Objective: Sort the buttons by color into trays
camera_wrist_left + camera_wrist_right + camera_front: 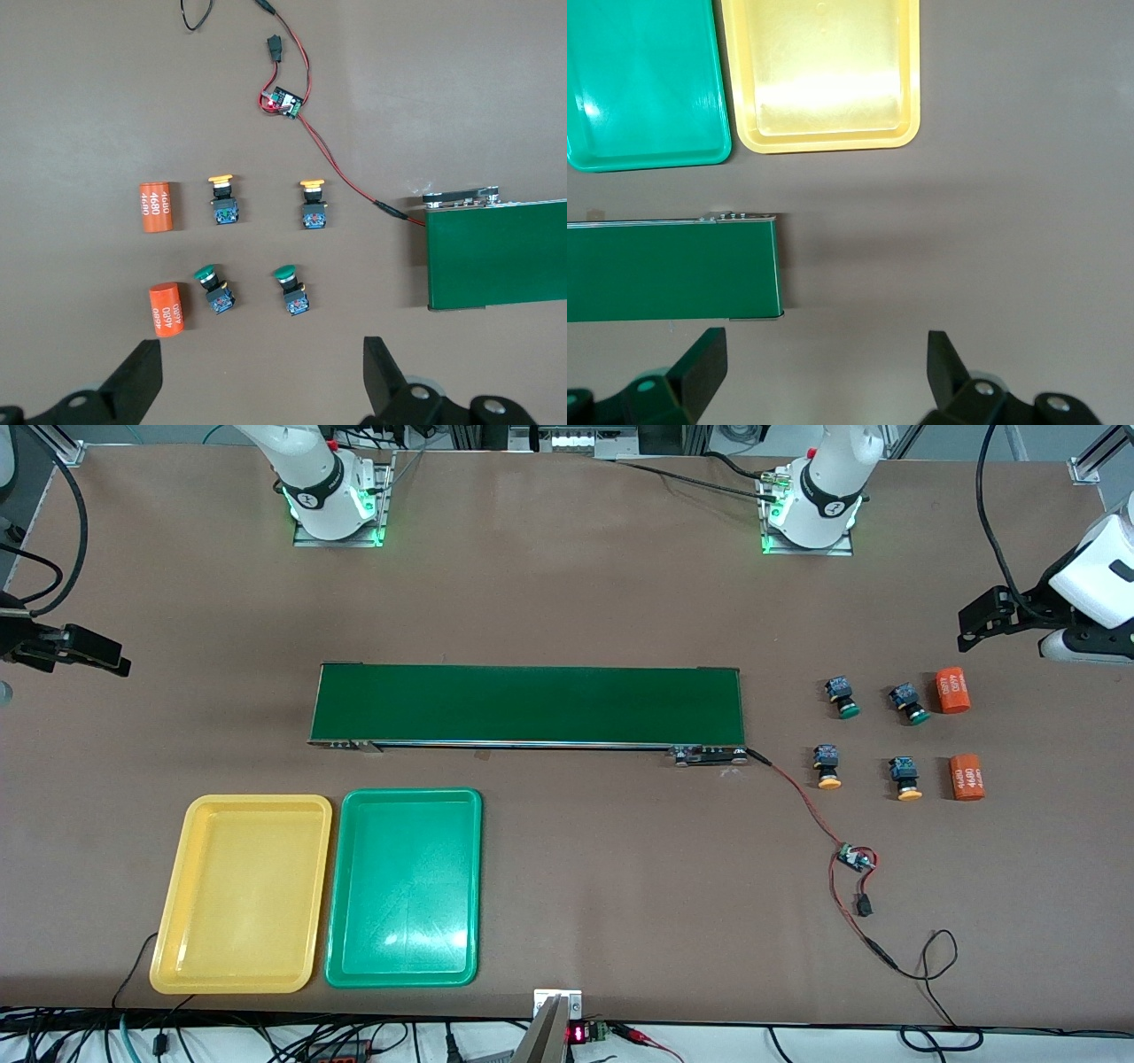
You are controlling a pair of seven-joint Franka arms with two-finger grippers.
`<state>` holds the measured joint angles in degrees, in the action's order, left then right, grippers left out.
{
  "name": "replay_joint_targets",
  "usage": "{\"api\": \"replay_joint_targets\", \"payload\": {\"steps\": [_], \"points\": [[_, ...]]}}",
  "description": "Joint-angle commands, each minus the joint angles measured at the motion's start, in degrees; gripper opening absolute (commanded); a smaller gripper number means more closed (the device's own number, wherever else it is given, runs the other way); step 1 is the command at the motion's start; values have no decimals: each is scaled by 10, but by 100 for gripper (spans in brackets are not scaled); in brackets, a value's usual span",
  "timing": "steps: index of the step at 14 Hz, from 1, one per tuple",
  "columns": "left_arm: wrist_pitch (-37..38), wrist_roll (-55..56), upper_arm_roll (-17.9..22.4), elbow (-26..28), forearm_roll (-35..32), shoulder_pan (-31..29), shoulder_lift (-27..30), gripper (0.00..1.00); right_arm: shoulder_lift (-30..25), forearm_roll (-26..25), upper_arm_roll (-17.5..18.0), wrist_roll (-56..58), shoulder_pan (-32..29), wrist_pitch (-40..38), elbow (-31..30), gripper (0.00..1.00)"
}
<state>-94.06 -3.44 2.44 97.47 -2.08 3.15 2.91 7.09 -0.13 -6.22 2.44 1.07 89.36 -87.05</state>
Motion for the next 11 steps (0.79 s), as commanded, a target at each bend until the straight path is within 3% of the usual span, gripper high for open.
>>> {"api": "replay_joint_targets", "payload": {"steps": [1, 7, 11], "points": [[5, 6, 2, -26, 6, 2, -15, 100, -10, 4, 3, 2, 0, -3, -5, 100], [5, 5, 2, -32, 6, 4, -26, 100, -11, 4, 6, 2, 0, -4, -5, 100], [5, 6, 5, -49, 11, 2, -73, 100, -11, 4, 5, 5, -2, -4, -5, 100]]}}
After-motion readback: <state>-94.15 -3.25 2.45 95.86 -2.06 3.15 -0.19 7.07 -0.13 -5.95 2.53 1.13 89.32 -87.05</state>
